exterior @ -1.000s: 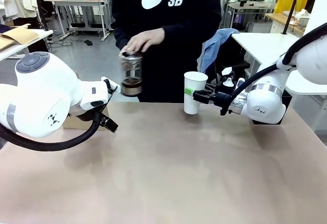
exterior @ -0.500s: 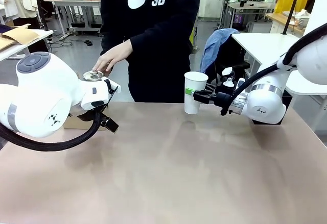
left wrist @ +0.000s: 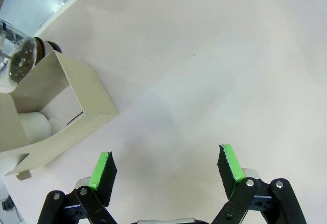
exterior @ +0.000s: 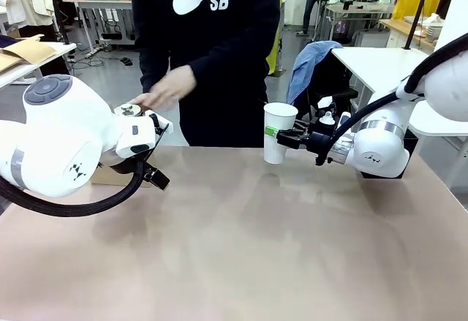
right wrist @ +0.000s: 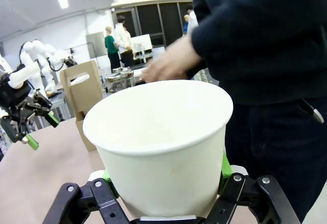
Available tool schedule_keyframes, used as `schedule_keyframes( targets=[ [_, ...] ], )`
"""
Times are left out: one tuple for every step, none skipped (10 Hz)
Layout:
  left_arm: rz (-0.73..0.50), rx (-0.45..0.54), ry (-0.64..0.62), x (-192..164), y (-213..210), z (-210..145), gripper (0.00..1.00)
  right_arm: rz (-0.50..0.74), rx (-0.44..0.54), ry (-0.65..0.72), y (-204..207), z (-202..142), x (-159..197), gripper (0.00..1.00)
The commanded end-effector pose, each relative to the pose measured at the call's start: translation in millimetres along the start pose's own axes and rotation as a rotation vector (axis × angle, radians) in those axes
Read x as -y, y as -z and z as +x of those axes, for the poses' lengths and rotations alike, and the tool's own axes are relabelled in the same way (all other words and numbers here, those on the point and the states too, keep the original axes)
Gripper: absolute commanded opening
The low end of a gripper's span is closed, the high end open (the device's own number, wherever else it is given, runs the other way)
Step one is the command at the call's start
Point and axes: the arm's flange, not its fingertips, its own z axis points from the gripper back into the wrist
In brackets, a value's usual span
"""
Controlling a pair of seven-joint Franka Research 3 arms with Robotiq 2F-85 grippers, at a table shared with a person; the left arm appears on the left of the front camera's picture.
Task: Pour a drink into a cup and package it in a carrier.
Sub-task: When a person places the Paper Cup Lid on the 600 ml Paper Cup , lift the 600 ml Paper Cup.
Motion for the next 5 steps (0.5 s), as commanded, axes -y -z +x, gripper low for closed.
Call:
schedule_keyframes(
  targets=[
    [-0.001,0.001,-0.002,-0.8,-0.4,-0.2,1.0,-0.01,0.001,-0.004,1.6,4.1,-0.7,0.81],
    [-0.001,0.001,-0.002,-0.8,-0.4,-0.2,1.0,-0.01,0.001,-0.004,1.6,4.1,-0.7,0.81],
    [-0.001,0.001,-0.002,-0.8,-0.4,-0.2,1.0,-0.01,0.001,-0.004,1.6,4.1,-0.7,0.81],
    [-0.001,0.001,-0.002,-0.8,-0.4,-0.2,1.0,-0.01,0.001,-0.004,1.6,4.1,-0.7,0.81],
    [-0.001,0.001,-0.002,-0.8,-0.4,-0.2,1.0,-0.01,0.001,-0.004,1.6,4.1,-0.7,0.81]
  ],
)
